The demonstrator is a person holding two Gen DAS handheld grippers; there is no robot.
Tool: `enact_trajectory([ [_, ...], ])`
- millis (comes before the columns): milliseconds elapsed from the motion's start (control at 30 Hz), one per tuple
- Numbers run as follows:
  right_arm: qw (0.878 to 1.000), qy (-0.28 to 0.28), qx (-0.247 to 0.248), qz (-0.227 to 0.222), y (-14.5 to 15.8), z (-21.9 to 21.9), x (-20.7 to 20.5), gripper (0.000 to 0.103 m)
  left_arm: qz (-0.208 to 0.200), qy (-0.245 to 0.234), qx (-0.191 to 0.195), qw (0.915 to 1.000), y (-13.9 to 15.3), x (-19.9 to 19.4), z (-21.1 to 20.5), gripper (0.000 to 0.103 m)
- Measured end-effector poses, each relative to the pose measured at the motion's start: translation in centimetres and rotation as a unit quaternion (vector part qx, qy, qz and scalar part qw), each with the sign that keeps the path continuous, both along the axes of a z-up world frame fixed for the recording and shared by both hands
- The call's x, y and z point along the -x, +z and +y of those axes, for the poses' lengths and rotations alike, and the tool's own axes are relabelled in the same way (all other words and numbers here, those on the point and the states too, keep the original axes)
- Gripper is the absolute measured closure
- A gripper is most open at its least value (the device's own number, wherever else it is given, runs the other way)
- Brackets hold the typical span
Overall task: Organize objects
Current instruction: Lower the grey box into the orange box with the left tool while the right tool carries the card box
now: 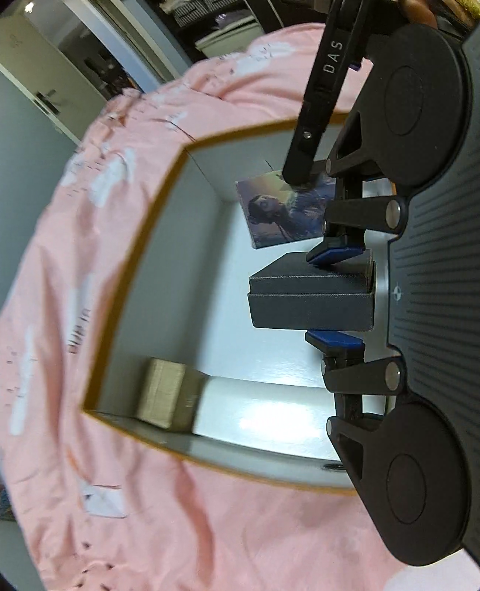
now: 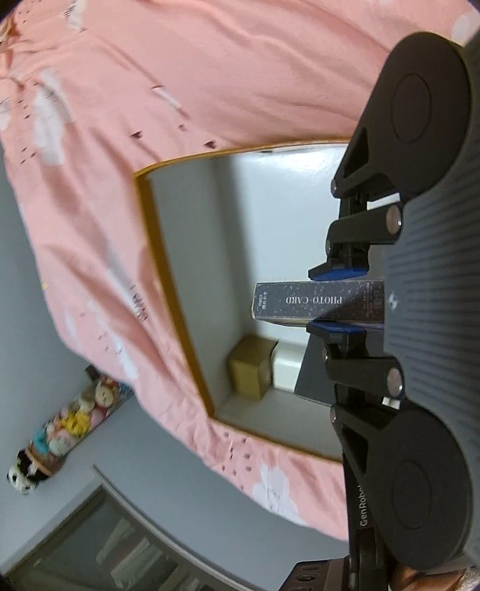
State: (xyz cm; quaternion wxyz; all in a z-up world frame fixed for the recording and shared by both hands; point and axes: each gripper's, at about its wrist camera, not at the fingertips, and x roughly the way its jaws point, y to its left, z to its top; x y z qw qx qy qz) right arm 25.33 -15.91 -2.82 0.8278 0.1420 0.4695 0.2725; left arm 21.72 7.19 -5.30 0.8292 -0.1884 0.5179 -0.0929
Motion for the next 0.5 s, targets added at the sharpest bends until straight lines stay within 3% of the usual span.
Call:
enact_trajectory([
  [233,1.000,0.002,0.019,0.020,-2.5,0.7,-0.9,0.079,0.043,-0.008,-0.005,0.9990,-2.6,-0.6,0.1,0.060],
  [500,0.999,0.010,0.042,0.016,-3.3,1.3,-1.0,0.079,0.061,-0.021,-0.015,0.9978,-2.7,-0.6,0.4,0.059],
])
